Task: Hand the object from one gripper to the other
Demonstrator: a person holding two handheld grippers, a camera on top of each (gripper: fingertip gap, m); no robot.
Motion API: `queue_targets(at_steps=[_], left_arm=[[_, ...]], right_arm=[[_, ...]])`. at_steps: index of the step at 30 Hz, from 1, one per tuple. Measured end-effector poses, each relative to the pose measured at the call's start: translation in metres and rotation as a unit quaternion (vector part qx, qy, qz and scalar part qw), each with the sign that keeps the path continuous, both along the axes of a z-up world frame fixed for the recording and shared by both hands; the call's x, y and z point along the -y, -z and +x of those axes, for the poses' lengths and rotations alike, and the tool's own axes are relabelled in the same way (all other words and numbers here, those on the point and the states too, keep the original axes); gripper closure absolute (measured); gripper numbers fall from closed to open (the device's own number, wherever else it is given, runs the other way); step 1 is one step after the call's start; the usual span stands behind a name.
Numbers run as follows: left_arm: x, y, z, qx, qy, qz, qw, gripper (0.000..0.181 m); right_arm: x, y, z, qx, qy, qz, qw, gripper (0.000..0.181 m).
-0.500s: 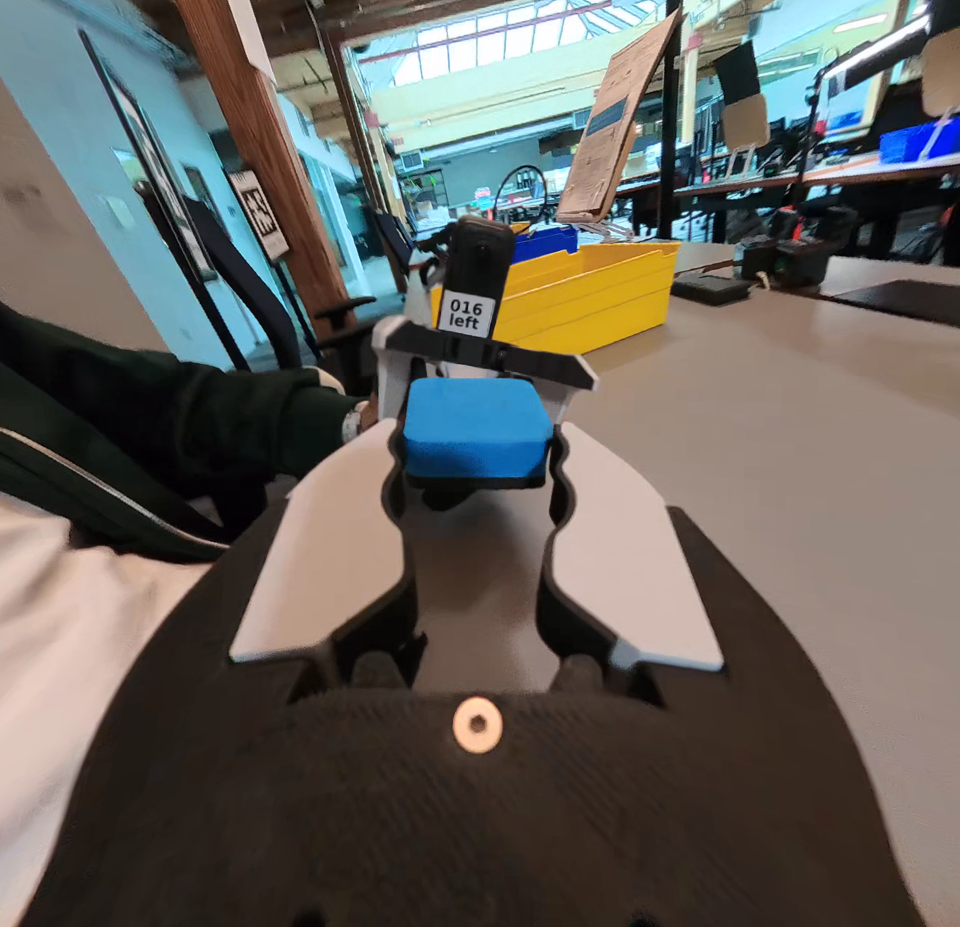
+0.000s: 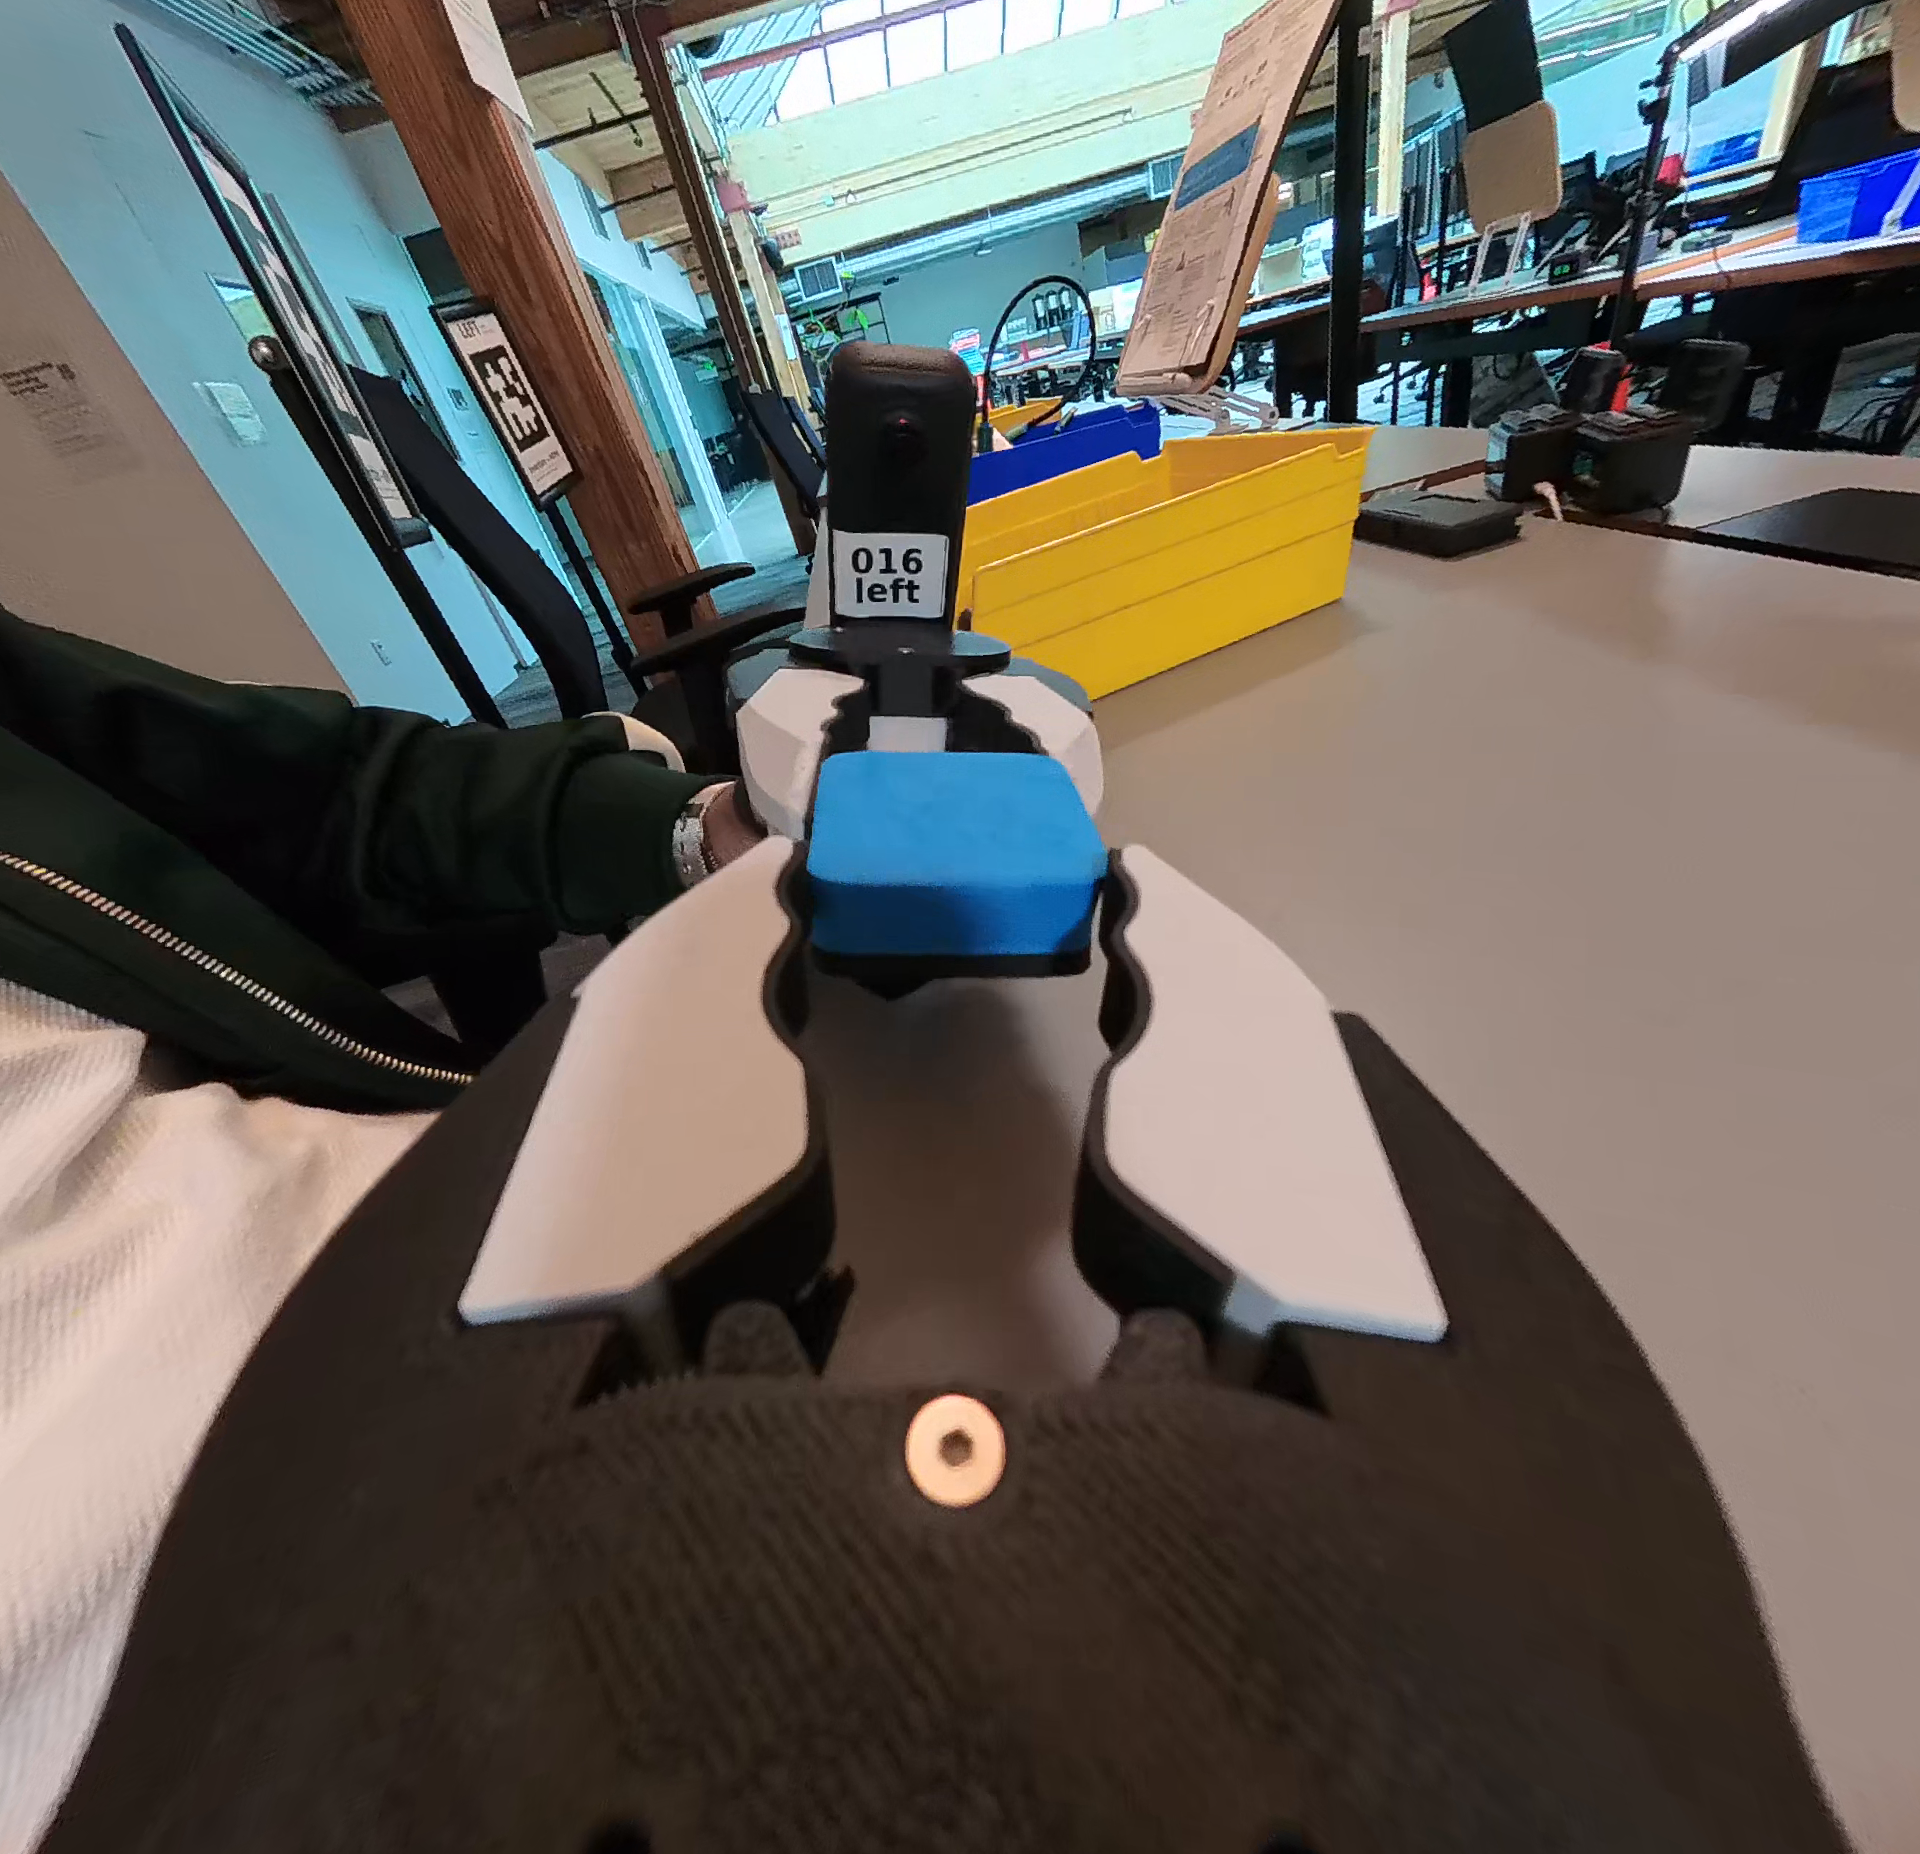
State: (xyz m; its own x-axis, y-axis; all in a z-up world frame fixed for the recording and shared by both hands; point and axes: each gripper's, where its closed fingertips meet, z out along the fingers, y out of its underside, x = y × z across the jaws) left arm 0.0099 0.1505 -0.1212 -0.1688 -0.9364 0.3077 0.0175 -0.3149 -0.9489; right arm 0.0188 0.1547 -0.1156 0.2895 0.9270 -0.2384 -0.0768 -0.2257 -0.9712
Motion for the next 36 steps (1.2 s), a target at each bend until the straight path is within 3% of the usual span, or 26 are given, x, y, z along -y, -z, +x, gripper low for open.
queue_targets(at_steps=[7,9,14,16,18,21,26,33,36], left_arm=[[-0.004,-0.001,-0.001,0.0,-0.002,-0.033,0.999,0.129],[-0.011,-0.001,-0.003,0.006,-0.013,-0.064,0.998,0.129],[-0.04,0.003,-0.015,0.006,-0.085,-0.1,0.991,0.129],[-0.05,0.008,-0.019,-0.015,-0.122,-0.088,0.988,0.129],[-0.056,0.013,-0.021,-0.041,-0.153,-0.074,0.985,0.129],[-0.057,0.022,-0.019,-0.082,-0.184,-0.065,0.977,0.129],[-0.043,0.029,-0.005,-0.128,-0.192,-0.021,0.973,0.129],[-0.027,0.027,0.006,-0.128,-0.171,0.006,0.977,0.129],[-0.027,0.027,0.005,-0.12,-0.162,0.014,0.979,0.129]], right_arm=[[-0.003,0.0,0.001,-0.005,0.007,0.008,1.0,0.124],[-0.009,-0.008,0.005,-0.013,0.04,0.052,0.998,0.107],[-0.018,-0.007,0.012,0.092,0.12,0.193,0.97,0.101],[-0.023,0.001,0.012,0.18,0.16,0.253,0.937,0.104],[-0.028,0.006,0.014,0.277,0.205,0.318,0.883,0.109],[-0.025,0.019,0.001,0.382,0.204,0.405,0.805,0.117],[-0.028,0.033,-0.007,0.47,0.218,0.441,0.732,0.124],[-0.028,0.035,0.0,0.478,0.219,0.424,0.737,0.157],[-0.028,0.035,0.0,0.481,0.22,0.425,0.735,0.158]])
